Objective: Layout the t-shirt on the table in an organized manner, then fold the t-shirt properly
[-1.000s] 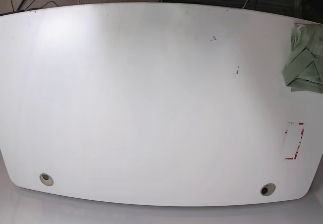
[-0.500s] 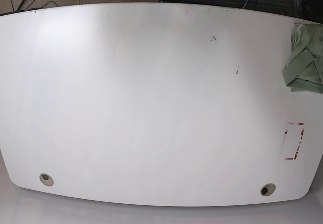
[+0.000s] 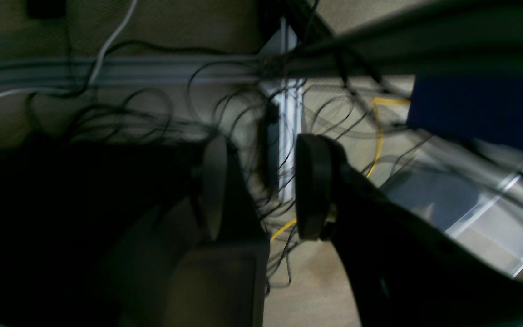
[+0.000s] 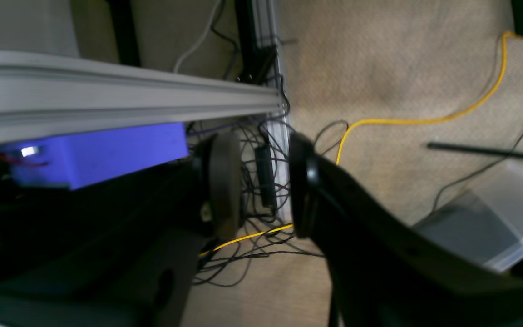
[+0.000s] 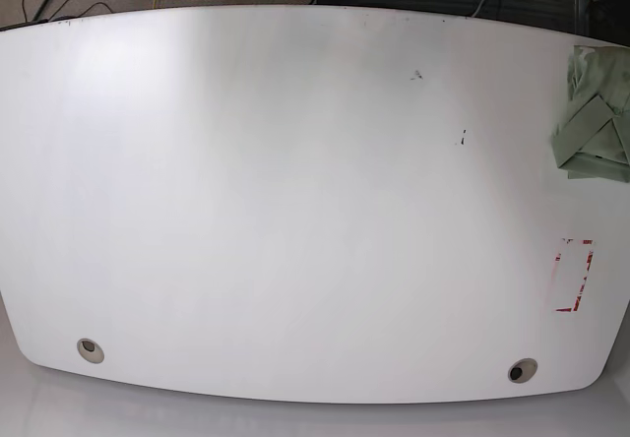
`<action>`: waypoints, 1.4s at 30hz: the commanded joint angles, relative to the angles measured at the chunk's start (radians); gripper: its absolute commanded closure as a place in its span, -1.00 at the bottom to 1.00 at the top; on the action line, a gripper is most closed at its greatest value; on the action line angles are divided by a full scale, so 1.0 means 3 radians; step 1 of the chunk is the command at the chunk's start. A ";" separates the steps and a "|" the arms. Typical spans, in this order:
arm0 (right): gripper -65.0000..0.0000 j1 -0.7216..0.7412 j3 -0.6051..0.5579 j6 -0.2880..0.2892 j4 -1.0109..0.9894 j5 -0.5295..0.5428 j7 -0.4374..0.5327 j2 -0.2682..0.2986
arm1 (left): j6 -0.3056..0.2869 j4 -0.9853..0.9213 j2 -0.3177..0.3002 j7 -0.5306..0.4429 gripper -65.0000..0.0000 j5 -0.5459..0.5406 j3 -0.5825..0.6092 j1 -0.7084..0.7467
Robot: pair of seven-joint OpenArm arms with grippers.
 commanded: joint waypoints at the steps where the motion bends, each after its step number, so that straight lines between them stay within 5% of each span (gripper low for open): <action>1: 0.49 0.0026 0.0018 0.0032 -0.0081 -0.0138 0.0047 0.0007 | -0.0011 -0.0225 -0.0070 -0.0023 0.29 -0.0011 -0.0006 -0.0096; 11: 0.49 0.0486 0.0024 -0.0229 -0.0654 -0.0685 0.0047 -0.0151 | -0.0001 -0.1043 -0.0182 0.0161 0.29 -0.0011 0.0070 -0.0628; 20: 0.48 0.0982 0.0024 -0.0356 -0.1339 -0.0813 0.0047 -0.0182 | 0.0582 -0.1688 -0.0233 0.0166 0.29 -0.0011 0.0249 -0.1017; 32: 0.47 0.1504 0.0018 -0.0464 -0.2060 -0.1033 0.0026 -0.0182 | 0.0679 -0.2404 -0.0233 0.0345 0.28 -0.0011 0.0367 -0.1569; 42: 0.47 0.1708 0.0024 -0.0965 -0.2326 -0.1585 0.0026 -0.0279 | 0.0950 -0.2434 -0.0218 0.0728 0.28 -0.0021 0.0689 -0.1779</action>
